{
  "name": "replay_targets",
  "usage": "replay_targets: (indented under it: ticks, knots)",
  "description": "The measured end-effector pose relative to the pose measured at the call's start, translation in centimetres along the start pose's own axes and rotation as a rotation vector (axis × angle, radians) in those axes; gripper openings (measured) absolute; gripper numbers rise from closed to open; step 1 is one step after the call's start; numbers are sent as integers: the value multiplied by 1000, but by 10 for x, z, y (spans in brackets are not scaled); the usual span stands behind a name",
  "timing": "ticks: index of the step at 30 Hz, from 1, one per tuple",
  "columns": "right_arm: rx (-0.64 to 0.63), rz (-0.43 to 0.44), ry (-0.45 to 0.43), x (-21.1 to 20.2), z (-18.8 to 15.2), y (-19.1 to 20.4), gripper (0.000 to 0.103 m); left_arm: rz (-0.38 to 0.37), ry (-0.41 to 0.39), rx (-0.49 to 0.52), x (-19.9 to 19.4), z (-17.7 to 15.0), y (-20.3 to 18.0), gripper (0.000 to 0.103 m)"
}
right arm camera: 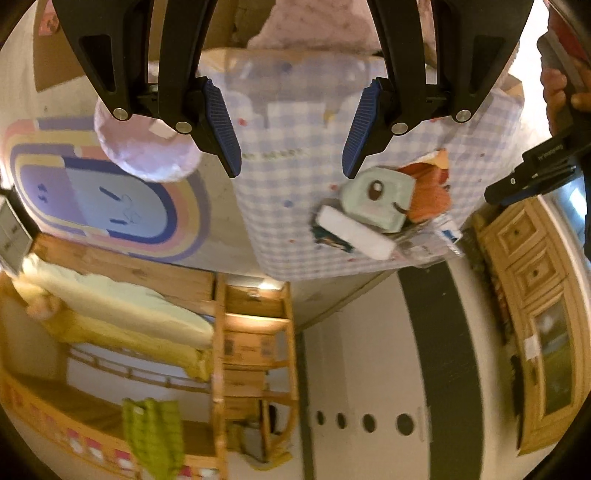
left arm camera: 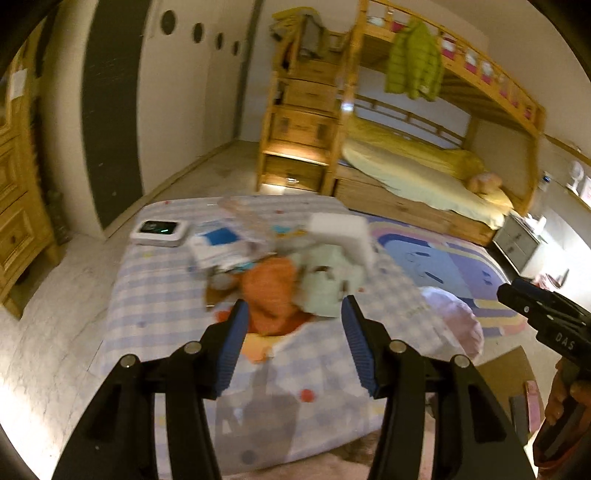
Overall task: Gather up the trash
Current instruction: 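Grasp the white foam block with the right gripper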
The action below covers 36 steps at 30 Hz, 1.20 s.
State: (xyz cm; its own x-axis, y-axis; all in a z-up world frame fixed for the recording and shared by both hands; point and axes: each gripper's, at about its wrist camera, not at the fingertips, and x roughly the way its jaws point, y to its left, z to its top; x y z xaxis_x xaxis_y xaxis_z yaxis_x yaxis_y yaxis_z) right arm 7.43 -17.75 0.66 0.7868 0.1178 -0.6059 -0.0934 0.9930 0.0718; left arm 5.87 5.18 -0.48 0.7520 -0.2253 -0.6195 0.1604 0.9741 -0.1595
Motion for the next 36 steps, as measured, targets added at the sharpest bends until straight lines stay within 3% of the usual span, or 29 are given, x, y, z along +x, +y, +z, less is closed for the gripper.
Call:
replay_targets:
  ticks: [4, 7, 10, 24, 32, 36]
  knots:
    - [-36, 43, -14, 16, 10, 19, 57, 6, 13, -57, 8, 10, 24, 51]
    - [-70, 70, -19, 28, 16, 31, 49, 19, 12, -61, 16, 19, 32, 51]
    - [-90, 97, -14, 44, 23, 38, 49, 10, 14, -58, 30, 31, 37, 50]
    - [-73, 79, 31, 75, 31, 30, 49, 14, 117, -106, 111, 70, 51, 38]
    - [-66, 73, 42, 69, 27, 29, 49, 4, 91, -76, 105, 75, 40, 5]
    - [-63, 71, 36, 64, 28, 29, 50, -20, 25, -43, 83, 78, 30, 0]
